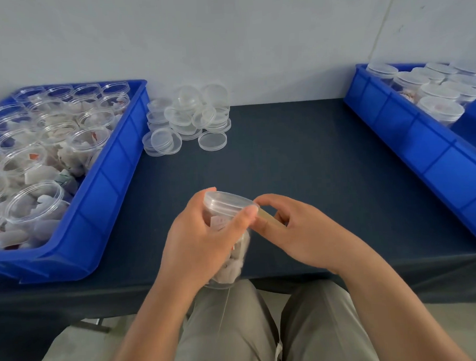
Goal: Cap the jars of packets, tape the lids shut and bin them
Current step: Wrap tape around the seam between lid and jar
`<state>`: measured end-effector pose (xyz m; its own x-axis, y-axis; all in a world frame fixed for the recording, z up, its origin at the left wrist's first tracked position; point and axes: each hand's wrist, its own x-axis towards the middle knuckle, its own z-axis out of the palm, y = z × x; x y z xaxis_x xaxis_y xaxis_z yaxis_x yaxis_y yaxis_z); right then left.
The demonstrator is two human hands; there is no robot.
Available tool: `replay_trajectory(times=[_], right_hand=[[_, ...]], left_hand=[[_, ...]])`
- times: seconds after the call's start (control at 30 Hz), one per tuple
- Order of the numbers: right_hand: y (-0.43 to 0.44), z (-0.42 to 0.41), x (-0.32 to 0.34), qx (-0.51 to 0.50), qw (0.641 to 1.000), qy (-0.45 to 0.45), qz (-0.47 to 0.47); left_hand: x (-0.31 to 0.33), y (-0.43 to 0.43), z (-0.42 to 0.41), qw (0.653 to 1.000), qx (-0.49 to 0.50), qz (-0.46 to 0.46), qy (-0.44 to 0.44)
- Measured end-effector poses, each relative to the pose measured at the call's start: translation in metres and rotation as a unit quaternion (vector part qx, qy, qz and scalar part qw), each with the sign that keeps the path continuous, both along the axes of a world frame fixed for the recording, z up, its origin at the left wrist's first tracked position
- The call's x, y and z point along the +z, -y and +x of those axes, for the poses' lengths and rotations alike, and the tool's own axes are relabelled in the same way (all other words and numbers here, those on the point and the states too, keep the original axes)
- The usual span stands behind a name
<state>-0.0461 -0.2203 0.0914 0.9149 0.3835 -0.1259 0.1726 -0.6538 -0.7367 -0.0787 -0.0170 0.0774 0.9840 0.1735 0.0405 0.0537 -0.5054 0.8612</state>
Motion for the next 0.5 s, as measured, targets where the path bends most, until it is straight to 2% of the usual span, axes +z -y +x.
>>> replay_trajectory(times=[0.17,0.3,0.5], right_hand=[[0.008,0.0,0.01,0.038,0.999,-0.021,-0.025],[0.025,-0.001,0.019,0.028,0.999,-0.034,-0.025],[0.03,0.001,0.021,0.027,0.998,0.03,-0.049]], left_hand=[[0.006,-0.005,0.004,0.998,-0.01,-0.06,-0.006],[0.008,-0.008,0.005,0.992,-0.013,-0.117,-0.05],[0.012,-0.012,0.003,0.967,-0.042,-0.229,-0.108]])
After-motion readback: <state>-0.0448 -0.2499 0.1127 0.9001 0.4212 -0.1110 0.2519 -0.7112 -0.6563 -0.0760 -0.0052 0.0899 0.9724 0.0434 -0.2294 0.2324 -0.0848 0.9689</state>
